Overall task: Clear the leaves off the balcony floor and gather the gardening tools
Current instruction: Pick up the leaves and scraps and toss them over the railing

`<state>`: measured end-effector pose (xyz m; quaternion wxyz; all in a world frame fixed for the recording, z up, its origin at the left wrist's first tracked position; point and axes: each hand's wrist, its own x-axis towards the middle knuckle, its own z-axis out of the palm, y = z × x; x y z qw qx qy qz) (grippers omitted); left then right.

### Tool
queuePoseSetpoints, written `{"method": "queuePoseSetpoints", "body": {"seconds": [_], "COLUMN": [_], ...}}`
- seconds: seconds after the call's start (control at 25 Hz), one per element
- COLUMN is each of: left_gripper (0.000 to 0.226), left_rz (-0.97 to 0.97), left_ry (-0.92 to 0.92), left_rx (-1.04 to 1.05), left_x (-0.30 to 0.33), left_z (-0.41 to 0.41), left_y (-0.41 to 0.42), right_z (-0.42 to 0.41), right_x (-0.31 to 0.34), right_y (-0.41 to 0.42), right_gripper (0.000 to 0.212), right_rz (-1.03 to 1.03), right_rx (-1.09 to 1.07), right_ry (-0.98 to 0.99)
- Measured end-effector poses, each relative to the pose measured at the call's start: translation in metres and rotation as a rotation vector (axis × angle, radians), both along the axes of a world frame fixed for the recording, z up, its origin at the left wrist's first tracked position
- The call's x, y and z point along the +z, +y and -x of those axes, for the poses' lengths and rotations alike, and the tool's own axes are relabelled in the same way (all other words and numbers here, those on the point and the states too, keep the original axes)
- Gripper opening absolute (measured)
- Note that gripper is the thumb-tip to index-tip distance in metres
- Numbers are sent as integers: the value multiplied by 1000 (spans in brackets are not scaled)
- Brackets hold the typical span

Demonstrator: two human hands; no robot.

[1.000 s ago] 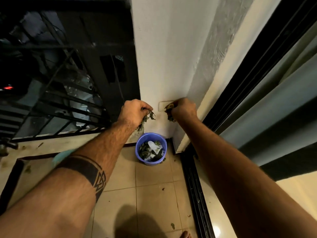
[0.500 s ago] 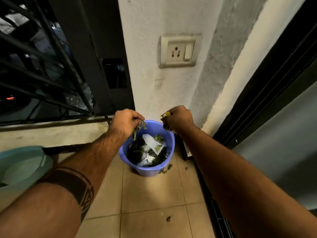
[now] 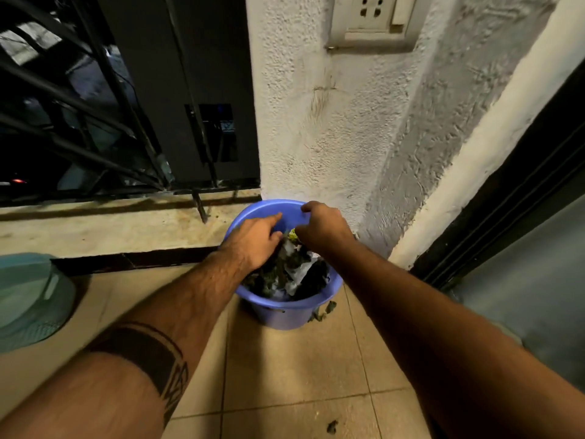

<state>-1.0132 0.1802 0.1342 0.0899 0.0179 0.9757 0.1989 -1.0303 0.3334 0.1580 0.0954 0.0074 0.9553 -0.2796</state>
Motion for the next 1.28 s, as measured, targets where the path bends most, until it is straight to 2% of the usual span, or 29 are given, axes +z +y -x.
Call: {"method": "queuePoseSetpoints", "body": {"seconds": [0.16,0.32,0.52,0.6,0.84,1.08,1.28], "left_gripper": [55,78,90,88,84,91,97], "left_rz": [167,130,130,91,-31,-198,-202], "left_ry": [89,13,54,91,161,185,256], "left_rx": [-76,-126,-106,-77,75,302,431], "left_x": [20,29,120,176,385,603,736], "left_z": [2,-9,-42,-51,-94,-174,-242], "left_y": [-8,-3,-2,-11,-56,-71,-78], "right_z": [-1,-16,-48,-55,-74,-140,-188], "right_x": [7,22,109,163,382,592,715], "right_y": [0,-5,-9,-8,-7,-23,-41], "right_gripper": [42,61,90,88,77,74,82], "right_rz": [-72,-102,-127,-98,-10,109,251], "right_rx": [43,162,259,245,224,261,327], "right_ry": [62,19,-18,17,115,65,86]}}
